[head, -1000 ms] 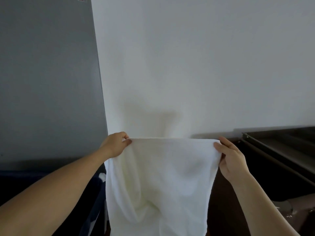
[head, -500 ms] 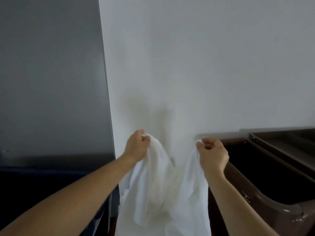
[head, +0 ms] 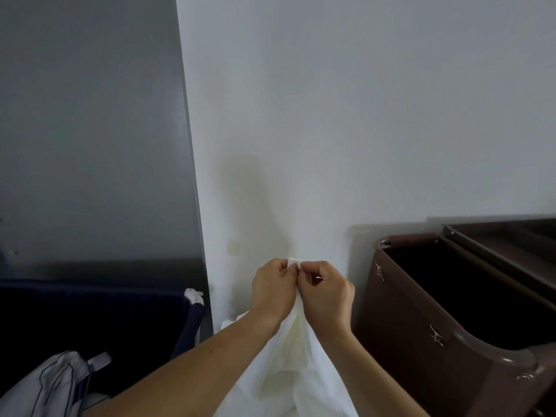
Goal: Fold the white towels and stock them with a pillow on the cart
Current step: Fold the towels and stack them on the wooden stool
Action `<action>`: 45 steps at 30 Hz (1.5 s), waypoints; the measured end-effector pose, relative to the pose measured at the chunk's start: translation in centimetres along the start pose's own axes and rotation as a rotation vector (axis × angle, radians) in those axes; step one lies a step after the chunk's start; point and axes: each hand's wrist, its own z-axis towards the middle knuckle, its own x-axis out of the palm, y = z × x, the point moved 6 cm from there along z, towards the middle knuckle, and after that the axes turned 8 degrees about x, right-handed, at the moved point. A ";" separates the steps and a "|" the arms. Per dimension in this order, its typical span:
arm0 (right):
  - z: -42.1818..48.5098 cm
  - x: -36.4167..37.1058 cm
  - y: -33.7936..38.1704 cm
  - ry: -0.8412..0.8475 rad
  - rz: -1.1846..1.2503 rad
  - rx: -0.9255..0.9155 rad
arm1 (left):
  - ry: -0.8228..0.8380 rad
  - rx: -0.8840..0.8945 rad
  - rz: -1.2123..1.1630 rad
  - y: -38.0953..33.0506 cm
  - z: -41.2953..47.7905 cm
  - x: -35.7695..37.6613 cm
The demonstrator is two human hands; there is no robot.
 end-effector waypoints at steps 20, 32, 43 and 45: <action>-0.2 -0.7 3.4 0.227 0.351 -0.087 | 0.150 0.188 -0.056 -4.4 0.2 -3.1; 7.4 -1.9 2.6 0.465 0.196 -0.049 | 0.136 0.571 -0.505 -21.8 11.8 -11.9; 0.0 0.7 5.0 0.449 -0.420 -0.644 | 0.341 0.484 -0.524 -23.2 13.9 -9.2; 0.6 0.3 3.5 0.650 -0.334 -0.462 | 0.434 0.410 -0.519 -20.4 12.5 -8.2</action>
